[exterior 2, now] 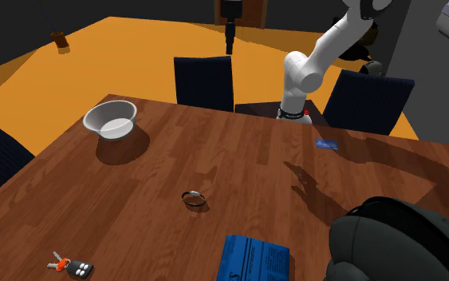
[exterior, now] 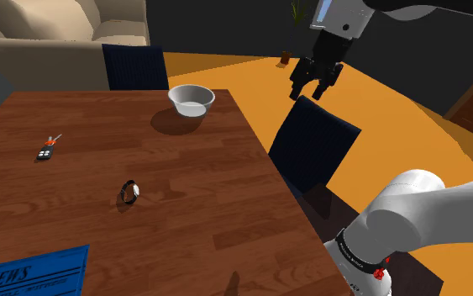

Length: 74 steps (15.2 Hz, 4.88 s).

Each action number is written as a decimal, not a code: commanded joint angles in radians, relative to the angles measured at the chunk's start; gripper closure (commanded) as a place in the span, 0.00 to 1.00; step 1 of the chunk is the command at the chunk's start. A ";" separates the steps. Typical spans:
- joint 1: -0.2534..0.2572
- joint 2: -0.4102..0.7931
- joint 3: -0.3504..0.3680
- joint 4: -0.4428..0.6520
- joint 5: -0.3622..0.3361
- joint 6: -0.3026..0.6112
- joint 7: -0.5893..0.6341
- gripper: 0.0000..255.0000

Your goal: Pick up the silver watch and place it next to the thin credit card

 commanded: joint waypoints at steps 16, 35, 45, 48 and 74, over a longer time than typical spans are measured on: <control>0.102 0.347 0.214 0.022 0.120 0.337 0.145 0.00; 0.237 0.990 0.394 0.417 -0.024 0.595 0.393 0.00; 0.328 1.222 0.388 0.601 -0.110 0.638 0.465 0.00; 0.338 1.251 0.383 0.594 -0.120 0.673 0.471 0.00; 0.331 1.201 0.393 0.633 -0.106 0.587 0.474 1.00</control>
